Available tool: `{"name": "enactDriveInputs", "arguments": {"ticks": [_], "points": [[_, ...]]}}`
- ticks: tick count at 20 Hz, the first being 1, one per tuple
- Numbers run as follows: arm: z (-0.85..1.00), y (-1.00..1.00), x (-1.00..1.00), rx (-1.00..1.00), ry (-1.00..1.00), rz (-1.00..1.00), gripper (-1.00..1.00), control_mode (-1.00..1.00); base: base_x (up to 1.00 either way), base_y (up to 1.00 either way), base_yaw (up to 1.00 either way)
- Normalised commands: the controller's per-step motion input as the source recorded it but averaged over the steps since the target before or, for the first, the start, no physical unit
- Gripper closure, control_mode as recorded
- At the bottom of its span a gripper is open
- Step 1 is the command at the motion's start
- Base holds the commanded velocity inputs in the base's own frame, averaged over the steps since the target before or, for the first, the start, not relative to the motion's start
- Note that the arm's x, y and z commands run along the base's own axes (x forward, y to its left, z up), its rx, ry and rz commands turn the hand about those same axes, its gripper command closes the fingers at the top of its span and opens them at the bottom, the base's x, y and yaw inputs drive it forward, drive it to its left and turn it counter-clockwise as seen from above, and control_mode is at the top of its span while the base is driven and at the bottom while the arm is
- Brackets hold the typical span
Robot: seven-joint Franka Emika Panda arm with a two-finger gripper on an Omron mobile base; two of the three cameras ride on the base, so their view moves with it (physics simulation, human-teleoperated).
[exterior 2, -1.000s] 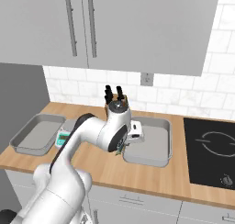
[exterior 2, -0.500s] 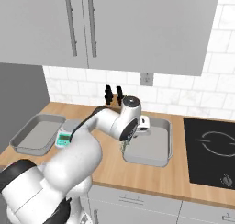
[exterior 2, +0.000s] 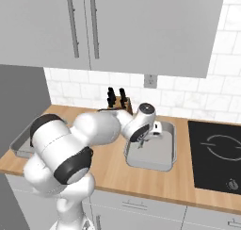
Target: Place one carrot and one fish in each tupperware on the nearby counter, to pack two identical lunches.
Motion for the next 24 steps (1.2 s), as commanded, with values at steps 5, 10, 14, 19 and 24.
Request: {"name": "enactDriveInputs", "arguments": {"ticks": [5, 10, 14, 19, 24], "points": [[-0.43, -0.22, 0.39, 0.0, 0.0, 0.0, 1.0, -1.0, 0.0, 0.0, 0.0], [-0.16, 0.01, -0.01, 0.0, -0.01, 0.0, -1.0, -1.0, 0.0, 0.0, 0.0], [0.38, 0.12, -0.13, 0.0, -0.06, 0.0, -1.0, -1.0, 0.0, 0.0, 0.0], [0.63, 0.38, -0.53, -0.02, -0.12, -0.04, -1.0, -1.0, 0.0, 0.0, 0.0], [0.79, 0.7, -0.77, -0.04, -0.05, -0.06, -1.0, -1.0, 0.0, 0.0, 0.0]]}}
